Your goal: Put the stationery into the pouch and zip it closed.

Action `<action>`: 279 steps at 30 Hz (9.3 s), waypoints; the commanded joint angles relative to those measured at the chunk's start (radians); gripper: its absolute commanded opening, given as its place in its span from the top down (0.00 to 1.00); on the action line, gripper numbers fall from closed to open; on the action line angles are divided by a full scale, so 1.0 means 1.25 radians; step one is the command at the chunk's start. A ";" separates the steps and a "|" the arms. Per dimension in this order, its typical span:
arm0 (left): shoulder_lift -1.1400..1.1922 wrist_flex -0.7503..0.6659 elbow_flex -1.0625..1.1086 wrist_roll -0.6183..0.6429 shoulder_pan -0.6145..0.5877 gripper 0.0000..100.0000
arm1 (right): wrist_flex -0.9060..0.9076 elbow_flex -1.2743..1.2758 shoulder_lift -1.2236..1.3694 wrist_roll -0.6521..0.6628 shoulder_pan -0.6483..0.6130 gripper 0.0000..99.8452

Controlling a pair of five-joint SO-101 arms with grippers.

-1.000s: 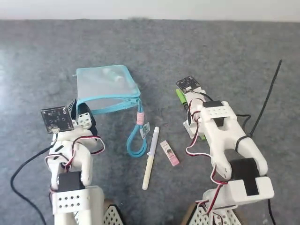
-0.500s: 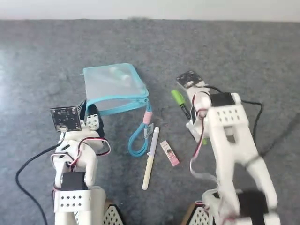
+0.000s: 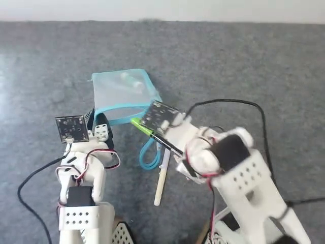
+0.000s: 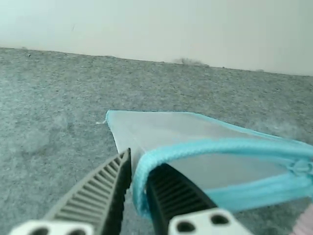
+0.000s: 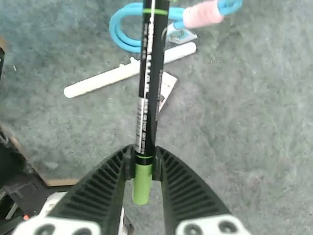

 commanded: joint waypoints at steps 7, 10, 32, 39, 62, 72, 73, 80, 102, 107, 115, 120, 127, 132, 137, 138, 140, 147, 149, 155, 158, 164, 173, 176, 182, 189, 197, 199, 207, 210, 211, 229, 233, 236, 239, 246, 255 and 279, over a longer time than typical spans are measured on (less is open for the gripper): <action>-0.006 -0.023 -0.009 -0.015 0.031 0.99 | 0.031 -0.274 0.331 -0.017 -0.008 0.99; -0.011 -0.023 -0.001 -0.015 0.041 0.99 | 0.031 -0.345 0.419 -0.017 -0.008 0.99; -0.011 -0.023 0.010 -0.016 0.086 0.99 | 0.035 -0.824 0.671 -0.187 -0.006 0.76; -0.011 -0.023 0.010 -0.016 0.085 0.99 | 0.029 -0.448 0.392 -0.153 -0.004 0.84; -0.011 -0.025 0.009 -0.042 0.085 0.99 | -0.581 0.540 0.115 -0.265 0.006 0.69; -0.007 -0.025 0.010 -0.041 0.090 0.99 | -0.619 0.543 0.250 -0.266 0.008 0.73; -0.007 -0.025 0.010 -0.041 0.090 0.99 | -0.628 0.541 0.261 -0.266 0.008 0.77; -0.007 -0.025 0.012 -0.042 0.090 0.99 | -0.647 0.536 0.277 -0.242 0.012 0.95; -0.007 -0.025 0.013 -0.039 0.091 0.99 | 0.017 -0.162 0.095 -0.131 0.024 0.99; -0.007 -0.025 0.013 -0.041 0.091 0.99 | 0.023 -0.322 0.305 -0.140 -0.031 0.99; -0.007 -0.026 0.013 -0.041 0.092 0.99 | 0.028 -0.508 0.589 -0.140 -0.031 0.99; -0.007 -0.026 0.018 -0.042 0.093 0.99 | 0.029 -0.593 0.666 -0.142 -0.031 0.99; -0.011 -0.026 0.044 -0.060 0.166 0.99 | 0.026 -0.730 0.702 -0.188 -0.029 0.98; -0.011 -0.026 0.047 -0.075 0.176 0.99 | -0.003 -0.835 0.748 -0.188 -0.030 0.92; -0.011 -0.026 0.047 -0.076 0.174 0.99 | 0.006 -0.875 0.795 -0.187 -0.029 0.74; -0.011 -0.026 0.047 -0.076 0.174 0.99 | 0.008 -0.875 0.800 -0.184 -0.028 0.73; -0.011 -0.026 0.047 -0.076 0.174 0.99 | 0.025 -0.875 0.802 -0.182 -0.026 0.75; -0.011 -0.026 0.047 -0.077 0.173 0.99 | 0.025 -0.887 0.792 -0.188 -0.026 0.79; -0.011 -0.026 0.047 -0.077 0.172 0.99 | 0.028 -0.902 0.767 -0.188 -0.023 0.75; -0.011 -0.026 0.047 -0.077 0.169 0.99 | 0.031 -0.875 0.608 -0.179 -0.014 0.71; -0.011 -0.026 0.046 -0.077 0.168 0.99 | 0.033 -0.799 0.524 -0.157 -0.013 0.71; -0.012 -0.037 0.041 -0.076 0.147 0.99 | -0.006 -0.389 0.312 -0.160 -0.019 0.71; -0.007 -0.076 0.015 -0.054 0.000 0.99 | -0.414 0.328 0.044 -0.260 -0.037 0.71; -0.006 -0.076 -0.006 -0.048 -0.052 0.99 | -0.514 0.430 0.046 -0.318 -0.055 0.71; -0.006 -0.076 -0.009 -0.048 -0.076 0.99 | -0.547 0.444 0.111 -0.584 -0.154 0.71; -0.006 -0.077 -0.008 -0.048 -0.075 0.99 | -0.569 0.388 0.229 -0.734 -0.206 0.71; -0.006 -0.076 -0.006 -0.048 -0.044 0.99 | -0.640 0.377 0.385 -0.735 -0.206 0.71; -0.006 -0.075 -0.006 -0.049 -0.043 0.99 | -0.663 0.377 0.409 -0.735 -0.206 0.71; -0.006 -0.076 -0.006 -0.049 -0.042 0.99 | -0.671 0.347 0.435 -0.793 -0.207 0.71; -0.006 -0.075 -0.006 -0.049 -0.042 0.99 | -0.654 0.347 0.461 -0.789 -0.196 0.72; -0.006 -0.075 -0.006 -0.049 -0.042 0.99 | -0.652 0.347 0.466 -0.773 -0.193 0.74; -0.006 -0.074 -0.004 -0.050 -0.042 0.99 | -0.532 0.150 0.460 -0.211 0.371 0.99; -0.006 -0.074 -0.004 -0.050 -0.041 0.99 | -0.535 0.107 0.461 -0.158 0.384 0.99; -0.006 -0.072 -0.004 -0.052 -0.041 0.99 | -0.549 0.109 0.461 -0.139 0.359 0.99; -0.006 -0.071 -0.004 -0.052 -0.041 0.99 | -0.521 0.109 0.461 -0.118 0.354 0.95; -0.007 -0.072 0.003 -0.053 -0.041 0.99 | -0.476 0.112 0.461 -0.114 0.357 0.68; -0.009 -0.072 0.003 -0.053 -0.041 0.99 | -0.497 0.231 0.461 -0.091 0.364 0.72; -0.006 -0.072 0.004 -0.054 -0.028 0.99 | -0.164 0.137 0.201 -0.010 0.339 0.99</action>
